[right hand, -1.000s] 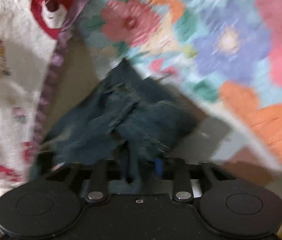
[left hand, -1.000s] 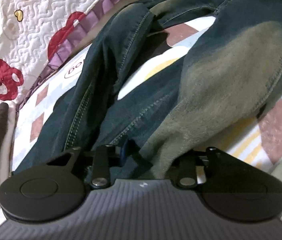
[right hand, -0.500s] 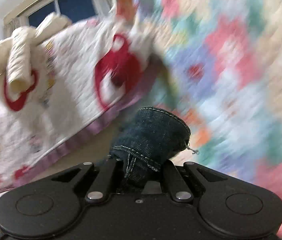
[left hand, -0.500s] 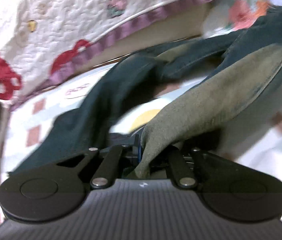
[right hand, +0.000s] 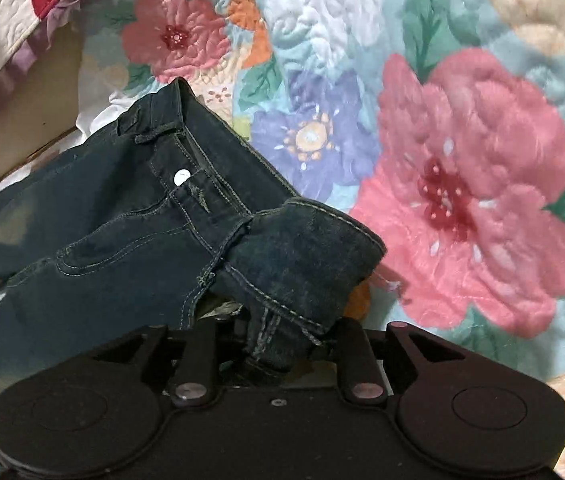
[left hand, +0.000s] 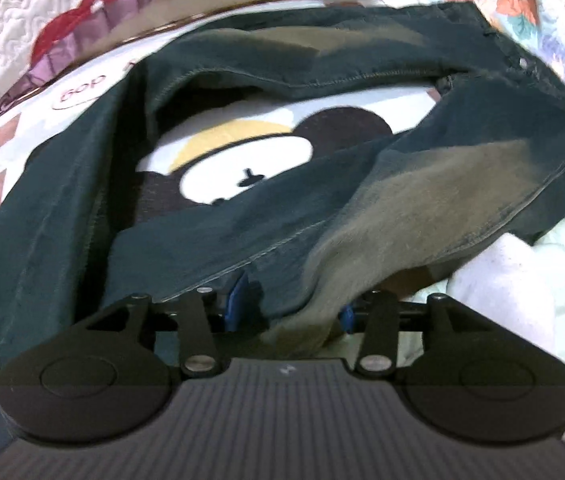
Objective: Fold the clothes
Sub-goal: 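Pull the leg hem taut with the left gripper while the right gripper lays the waistband down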
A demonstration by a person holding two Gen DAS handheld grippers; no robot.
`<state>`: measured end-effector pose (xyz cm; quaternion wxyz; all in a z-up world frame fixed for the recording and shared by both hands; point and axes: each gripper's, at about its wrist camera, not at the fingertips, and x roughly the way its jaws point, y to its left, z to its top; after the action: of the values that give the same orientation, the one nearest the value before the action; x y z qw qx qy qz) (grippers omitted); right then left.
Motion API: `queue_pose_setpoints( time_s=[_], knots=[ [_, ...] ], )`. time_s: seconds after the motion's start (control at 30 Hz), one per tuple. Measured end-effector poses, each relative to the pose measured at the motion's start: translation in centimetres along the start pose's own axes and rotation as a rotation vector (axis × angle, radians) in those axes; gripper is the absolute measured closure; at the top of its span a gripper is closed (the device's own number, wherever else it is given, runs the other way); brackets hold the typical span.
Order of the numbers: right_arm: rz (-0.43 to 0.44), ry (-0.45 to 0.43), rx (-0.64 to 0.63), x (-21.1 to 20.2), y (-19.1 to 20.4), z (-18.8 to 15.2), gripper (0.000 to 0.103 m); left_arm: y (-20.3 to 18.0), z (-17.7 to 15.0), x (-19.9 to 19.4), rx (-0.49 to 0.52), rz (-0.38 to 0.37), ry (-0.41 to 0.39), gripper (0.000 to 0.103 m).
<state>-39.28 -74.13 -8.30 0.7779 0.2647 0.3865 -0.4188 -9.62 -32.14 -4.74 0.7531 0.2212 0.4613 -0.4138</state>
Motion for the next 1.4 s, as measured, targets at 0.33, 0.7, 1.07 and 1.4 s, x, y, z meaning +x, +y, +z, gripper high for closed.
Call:
queue_pose_setpoints(
  time_s=[0.33,0.7,1.07,1.4],
  knots=[
    [-0.113,-0.152,-0.072,-3.3,0.8,-1.4,0.053,12.0,0.4,-6.5,-0.166,0.208,-0.191,0.046],
    [-0.136,-0.339,-0.096,-5.0,2.1,-1.7,0.049,21.2,-10.2,-3.5,-0.651,0.296,-0.201,0.034],
    [-0.101,-0.410,-0.083,-6.2,3.2,-2.9,0.046,22.8,-12.0,0.0,-0.716,0.231,-0.193,0.026],
    [0.209,-0.298,-0.175,-8.1,11.3,-2.0,0.044,22.3,-13.7,-0.1,-0.641,0.215,-0.228,0.103]
  ],
)
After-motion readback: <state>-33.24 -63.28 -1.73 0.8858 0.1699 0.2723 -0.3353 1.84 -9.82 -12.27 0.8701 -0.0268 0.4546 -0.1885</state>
